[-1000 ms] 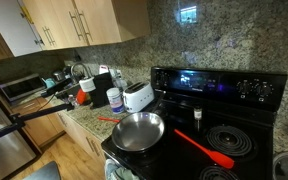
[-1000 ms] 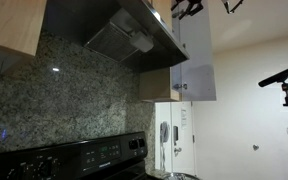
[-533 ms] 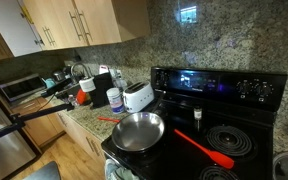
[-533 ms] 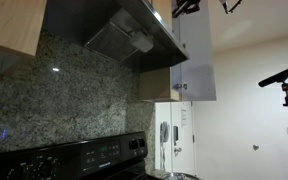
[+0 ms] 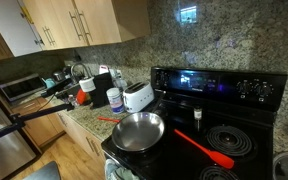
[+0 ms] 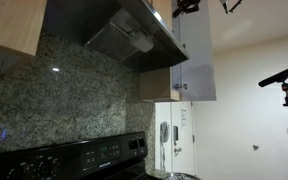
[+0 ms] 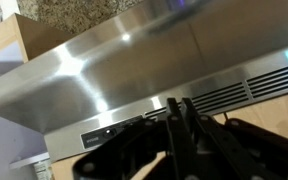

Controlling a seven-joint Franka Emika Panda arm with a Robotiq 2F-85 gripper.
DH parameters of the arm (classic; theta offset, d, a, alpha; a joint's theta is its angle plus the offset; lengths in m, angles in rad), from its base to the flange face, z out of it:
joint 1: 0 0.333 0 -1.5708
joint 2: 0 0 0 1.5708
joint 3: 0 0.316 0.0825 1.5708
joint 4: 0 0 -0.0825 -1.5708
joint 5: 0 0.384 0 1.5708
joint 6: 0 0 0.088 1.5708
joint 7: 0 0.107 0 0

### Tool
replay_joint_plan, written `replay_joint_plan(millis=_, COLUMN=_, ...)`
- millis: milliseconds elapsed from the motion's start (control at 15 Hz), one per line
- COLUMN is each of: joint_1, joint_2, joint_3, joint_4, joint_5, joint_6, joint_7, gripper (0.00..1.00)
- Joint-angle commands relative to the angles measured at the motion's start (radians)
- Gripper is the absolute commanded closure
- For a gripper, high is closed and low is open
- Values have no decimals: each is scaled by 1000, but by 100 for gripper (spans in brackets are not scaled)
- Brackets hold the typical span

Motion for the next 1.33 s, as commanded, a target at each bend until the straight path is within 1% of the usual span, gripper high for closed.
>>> replay_joint_plan(millis=0, joint_1=-33, joint_2=8, joint_3=8, joint_4=15, joint_5=-57, joint_6=-11, joint_7=13, gripper=100)
replay_joint_plan(millis=133, joint_1=-60, joint_2=14, joint_3=18, joint_4=21, joint_5=-117, joint_6=-5, joint_7=17, gripper=97)
replay_joint_plan(millis=333, joint_1=-107, joint_2=22, joint_3=37, joint_4=28, joint_5=-269, joint_6=38, joint_7=7, gripper=96)
replay_joint_plan(millis=533, joint_1=-136, joint_2=28, joint_3=55, joint_4=41, joint_5=-423, joint_6=103, joint_7=-3, gripper=97)
replay_joint_plan(millis=667, joint_1=-139, joint_2=43, joint_3=61, joint_4=59, joint_5=-495, joint_6=171, joint_7=-19, gripper=98)
replay_joint_plan(millis=733, joint_1=-130, joint_2=58, joint_3=62, joint_4=77, joint_5=-511, joint_6=185, joint_7=-26, gripper=98)
replay_joint_plan(millis=800, joint_1=-116, joint_2=17, joint_3=43, joint_4=21, joint_5=-474, joint_6=150, joint_7=-1, gripper=98)
replay_joint_plan(millis=1200, joint_1=-115, joint_2=21, joint_3=43, joint_4=21, joint_5=-479, joint_6=154, joint_7=0, gripper=98)
replay_joint_plan(millis=1267, joint_1=-124, joint_2=32, joint_3=49, joint_4=31, joint_5=-490, joint_6=164, joint_7=12, gripper=98)
